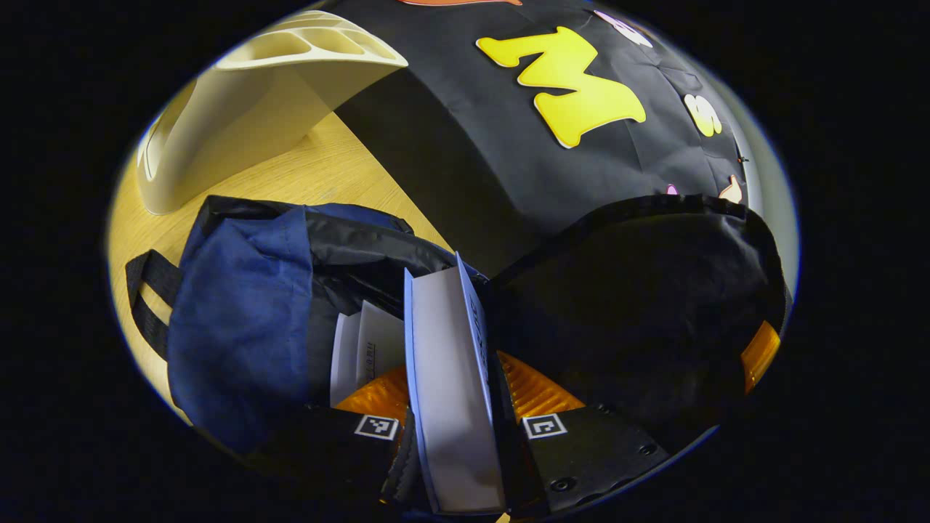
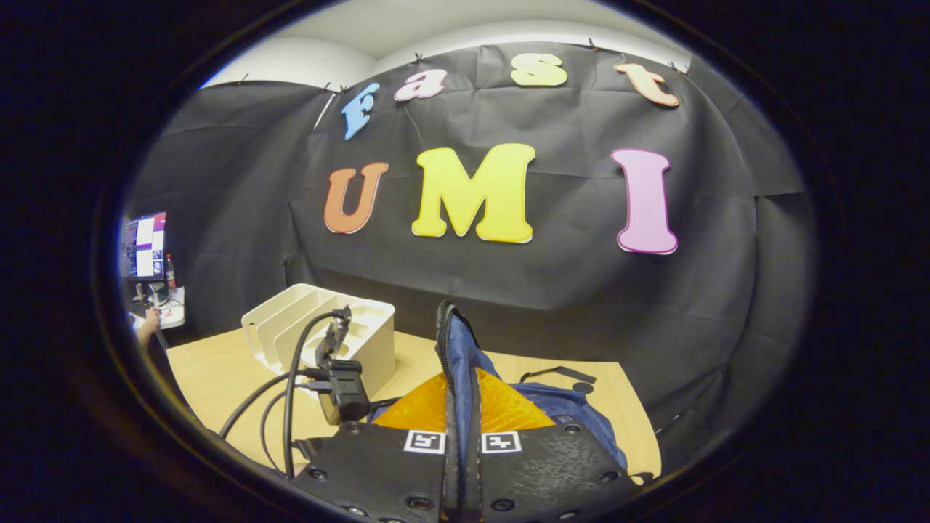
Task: Open the schoolbag, grab two books from the bookshelf and put them into the schoolbag.
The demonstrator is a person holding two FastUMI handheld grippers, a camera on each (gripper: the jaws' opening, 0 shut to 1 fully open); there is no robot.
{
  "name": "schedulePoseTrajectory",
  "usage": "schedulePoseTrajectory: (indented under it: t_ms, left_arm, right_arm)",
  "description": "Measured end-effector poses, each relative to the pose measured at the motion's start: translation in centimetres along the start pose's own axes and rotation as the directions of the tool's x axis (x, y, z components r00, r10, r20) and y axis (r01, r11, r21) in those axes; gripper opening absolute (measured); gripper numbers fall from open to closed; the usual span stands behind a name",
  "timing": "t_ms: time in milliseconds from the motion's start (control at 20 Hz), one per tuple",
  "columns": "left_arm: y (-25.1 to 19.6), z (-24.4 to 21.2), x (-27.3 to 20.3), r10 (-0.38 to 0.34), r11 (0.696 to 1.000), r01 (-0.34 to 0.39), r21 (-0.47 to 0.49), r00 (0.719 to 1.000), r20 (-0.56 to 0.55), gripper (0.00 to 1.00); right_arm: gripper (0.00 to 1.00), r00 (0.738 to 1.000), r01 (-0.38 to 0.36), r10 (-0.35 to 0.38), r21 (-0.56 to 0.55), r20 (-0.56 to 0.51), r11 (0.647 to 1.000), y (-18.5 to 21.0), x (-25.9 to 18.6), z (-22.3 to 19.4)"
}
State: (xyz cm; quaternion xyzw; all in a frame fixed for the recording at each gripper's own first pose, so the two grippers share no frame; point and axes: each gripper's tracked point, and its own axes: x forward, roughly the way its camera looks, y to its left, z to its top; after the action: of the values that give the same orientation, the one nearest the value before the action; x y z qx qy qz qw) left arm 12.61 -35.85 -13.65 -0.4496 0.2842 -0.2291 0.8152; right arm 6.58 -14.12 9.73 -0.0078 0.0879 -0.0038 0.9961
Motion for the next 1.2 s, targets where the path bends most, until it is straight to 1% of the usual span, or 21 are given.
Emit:
schedulePoseTrajectory:
  t_ms: [150, 250, 300, 350, 400, 450, 500, 550, 600, 750, 950, 1050, 1150, 1200]
  left_arm:
    - [0.6, -0.7, 0.7, -0.027, 0.998, 0.028, -0.049, 1.000, 0.005, 0.48]
    - [0.9, -0.7, 1.0, -0.028, 0.998, 0.029, -0.054, 1.000, 0.014, 0.48]
    - [1.1, -0.8, 1.1, -0.027, 0.998, 0.028, -0.049, 0.999, 0.018, 0.49]
    - [1.1, -0.8, 1.0, -0.024, 0.999, 0.025, -0.042, 1.000, 0.016, 0.54]
    - [1.2, -0.7, 1.0, -0.013, 0.999, 0.013, -0.034, 1.000, 0.014, 0.55]
    - [1.4, -0.8, 0.9, 0.009, 1.000, -0.009, -0.021, 1.000, 0.011, 0.58]
    - [1.3, -0.7, 1.0, 0.023, 1.000, -0.023, -0.005, 1.000, 0.006, 0.59]
    - [1.3, -0.8, 0.9, 0.032, 0.999, -0.032, 0.004, 0.999, -0.005, 0.63]
    - [1.4, -0.5, 0.8, 0.047, 0.999, -0.047, 0.006, 0.999, -0.016, 0.64]
    - [1.8, -0.3, 0.2, 0.060, 0.998, -0.061, -0.009, 0.997, -0.048, 0.71]
    - [1.9, 0.1, -0.7, 0.078, 0.996, -0.081, -0.030, 0.994, -0.081, 0.71]
    - [2.4, 0.5, -2.0, 0.108, 0.994, -0.108, 0.004, 0.991, -0.075, 0.75]
    - [3.2, 0.7, -3.0, 0.148, 0.988, -0.144, 0.055, 0.987, -0.063, 0.75]
    - [4.1, 1.0, -3.3, 0.183, 0.980, -0.179, 0.091, 0.982, -0.037, 0.75]
  right_arm:
    - [0.04, 1.000, -0.002, 0.002, 0.018, 0.002, 1.000, -0.4, 0.1, -0.4]
    - [0.04, 1.000, -0.002, 0.002, 0.033, -0.002, 0.999, -0.8, 0.2, -0.8]
    - [0.04, 1.000, -0.001, 0.001, 0.038, -0.003, 0.999, -1.0, 0.2, -1.1]
    - [0.04, 1.000, 0.004, -0.004, 0.041, 0.002, 0.999, -1.3, 0.2, -1.0]
    - [0.01, 1.000, 0.010, -0.010, 0.042, 0.007, 0.999, -1.5, 0.1, -0.9]
    - [0.04, 1.000, 0.022, -0.022, 0.037, 0.010, 0.999, -1.9, 0.0, -1.0]
    - [0.03, 0.999, 0.033, -0.033, 0.036, 0.012, 0.999, -2.3, 0.0, -1.0]
    - [0.04, 0.999, 0.042, -0.042, 0.036, 0.013, 0.998, -2.6, -0.1, -1.0]
    - [0.04, 0.998, 0.053, -0.054, 0.036, 0.012, 0.998, -3.0, -0.1, -1.0]
    - [0.04, 0.997, 0.080, -0.080, 0.045, -0.007, 0.996, -3.9, 0.0, -1.8]
    - [0.03, 0.993, 0.117, -0.116, 0.015, -0.035, 0.993, -5.1, -0.2, -3.6]
    - [0.04, 0.989, 0.136, -0.134, 0.023, -0.061, 0.990, -5.8, -0.4, -4.7]
    - [0.04, 0.985, 0.155, -0.151, 0.038, -0.087, 0.987, -6.4, -0.7, -5.9]
    - [0.04, 0.983, 0.158, -0.153, 0.043, -0.103, 0.987, -6.4, -0.5, -6.6]
